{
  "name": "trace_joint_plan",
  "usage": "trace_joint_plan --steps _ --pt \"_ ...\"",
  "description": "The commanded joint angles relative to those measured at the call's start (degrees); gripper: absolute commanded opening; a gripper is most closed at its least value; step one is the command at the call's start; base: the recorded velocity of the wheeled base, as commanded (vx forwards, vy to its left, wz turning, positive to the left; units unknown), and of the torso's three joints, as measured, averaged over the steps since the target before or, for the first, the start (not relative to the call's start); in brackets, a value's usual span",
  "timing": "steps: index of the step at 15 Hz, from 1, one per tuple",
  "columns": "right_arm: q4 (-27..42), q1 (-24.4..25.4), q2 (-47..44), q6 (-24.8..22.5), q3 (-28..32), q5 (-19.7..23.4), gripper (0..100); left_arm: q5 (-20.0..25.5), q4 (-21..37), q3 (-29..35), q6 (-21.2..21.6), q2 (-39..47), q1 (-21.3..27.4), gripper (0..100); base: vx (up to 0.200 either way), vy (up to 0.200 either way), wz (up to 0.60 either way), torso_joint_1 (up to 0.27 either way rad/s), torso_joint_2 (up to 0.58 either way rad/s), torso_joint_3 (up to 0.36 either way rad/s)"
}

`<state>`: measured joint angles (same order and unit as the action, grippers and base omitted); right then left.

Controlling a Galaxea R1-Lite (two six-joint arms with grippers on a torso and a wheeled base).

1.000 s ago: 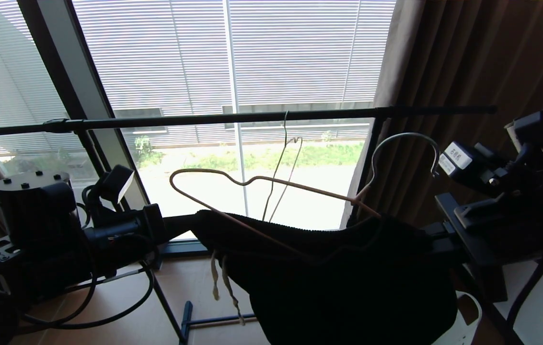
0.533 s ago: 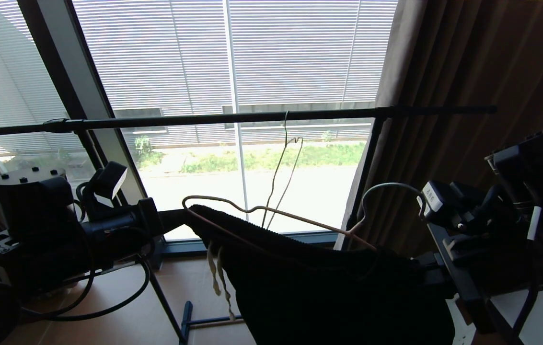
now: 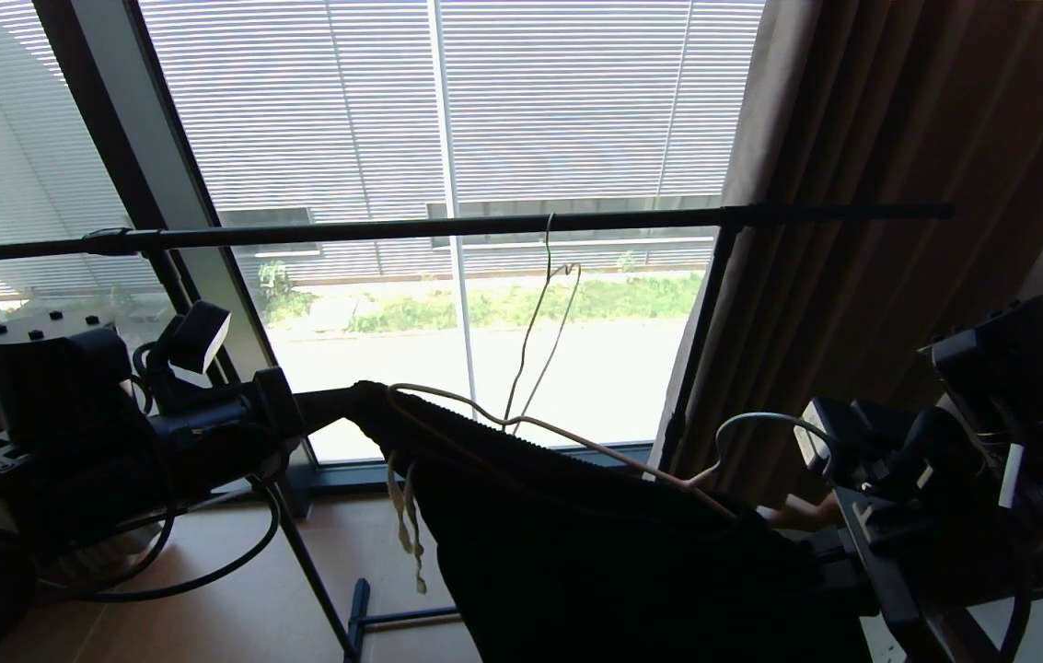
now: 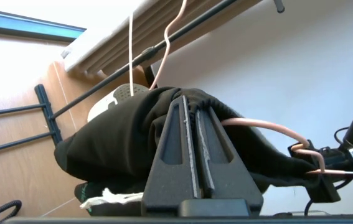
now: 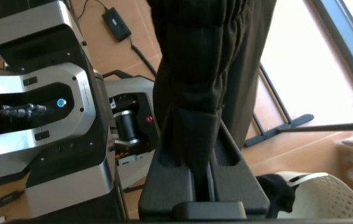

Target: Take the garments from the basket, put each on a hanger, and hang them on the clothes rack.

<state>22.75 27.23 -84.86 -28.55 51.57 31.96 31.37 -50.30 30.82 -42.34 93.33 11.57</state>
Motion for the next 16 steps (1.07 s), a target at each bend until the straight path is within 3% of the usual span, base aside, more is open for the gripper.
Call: trace_joint_plan --steps 1,10,14,16 --pt "0.0 0.0 -0.3 0.0 -0.9 -0.7 0 0.0 0.0 -0.1 0.0 -0.3 -0.2 0 0.000 0.000 0.00 0.000 0.00 0.000" --pt "0.1 0.2 -3.6 0.1 -3.4 -5.3 0 0.0 2.0 2.1 0.2 -2.7 1.0 0 0.000 0.000 0.00 0.000 0.00 0.000" --pt "-0.4 0.1 -5.8 0.5 -3.0 -11.6 0 0.0 8.8 3.3 6.7 -5.4 2.9 0 0.000 0.000 0.00 0.000 0.00 0.000" --pt "-0.4 -0.6 -7.3 0.7 -1.6 -13.4 0 0.0 11.6 4.6 7.9 -6.8 3.9 0 0.000 0.000 0.00 0.000 0.00 0.000"
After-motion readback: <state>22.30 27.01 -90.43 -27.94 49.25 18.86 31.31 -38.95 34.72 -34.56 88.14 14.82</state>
